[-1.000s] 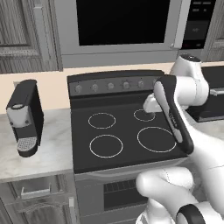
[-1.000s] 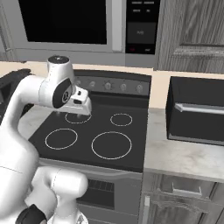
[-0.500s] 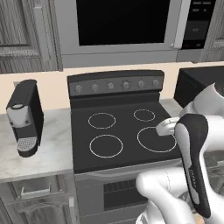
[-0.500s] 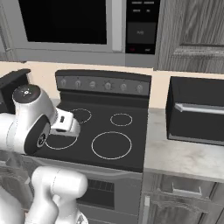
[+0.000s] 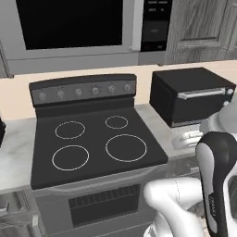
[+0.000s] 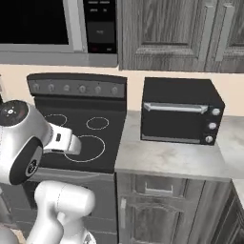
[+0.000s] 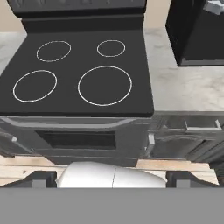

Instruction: Navigate to the dishwasher.

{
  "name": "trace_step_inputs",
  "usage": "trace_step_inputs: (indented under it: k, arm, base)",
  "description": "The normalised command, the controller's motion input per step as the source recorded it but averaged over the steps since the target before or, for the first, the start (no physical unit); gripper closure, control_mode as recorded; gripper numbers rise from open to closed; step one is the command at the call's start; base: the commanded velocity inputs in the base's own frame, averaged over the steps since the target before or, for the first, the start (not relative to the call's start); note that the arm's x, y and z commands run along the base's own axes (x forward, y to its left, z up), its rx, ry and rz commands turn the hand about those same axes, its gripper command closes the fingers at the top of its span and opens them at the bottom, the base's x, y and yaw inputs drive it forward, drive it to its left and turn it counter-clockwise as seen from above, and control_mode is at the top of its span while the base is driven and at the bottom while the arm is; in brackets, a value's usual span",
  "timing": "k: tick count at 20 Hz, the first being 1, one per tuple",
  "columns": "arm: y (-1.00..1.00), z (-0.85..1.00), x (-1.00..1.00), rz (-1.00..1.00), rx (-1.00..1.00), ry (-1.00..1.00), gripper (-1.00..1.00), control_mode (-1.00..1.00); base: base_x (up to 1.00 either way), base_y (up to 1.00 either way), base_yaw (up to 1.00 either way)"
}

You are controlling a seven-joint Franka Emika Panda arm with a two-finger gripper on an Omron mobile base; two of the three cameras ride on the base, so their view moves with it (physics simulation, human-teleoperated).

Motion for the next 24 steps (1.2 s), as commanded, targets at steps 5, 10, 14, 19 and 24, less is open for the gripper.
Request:
trace_step_inputs:
  k: [5, 10, 14, 19, 24]
  arm:
    - [0.0, 0.0, 0.0, 0.0, 0.0, 0.0, -1.0, 1.0]
    - [0.0, 0.0, 0.0, 0.0, 0.0, 0.0, -1.0, 1.0]
    - [0.0, 0.0, 0.0, 0.0, 0.0, 0.0, -1.0, 1.0]
    - [0.0, 0.0, 0.0, 0.0, 0.0, 0.0, -1.0, 1.0]
    - [0.0, 0.0, 0.0, 0.0, 0.0, 0.0, -1.0, 1.0]
  base:
    - [-0.03, -0.91, -0.65]
    - [0.0, -0.13, -0.95]
    - [0.0, 0.0, -1.0]
    - [0.0, 0.0, -1.0]
    - [0.0, -0.04, -0.97]
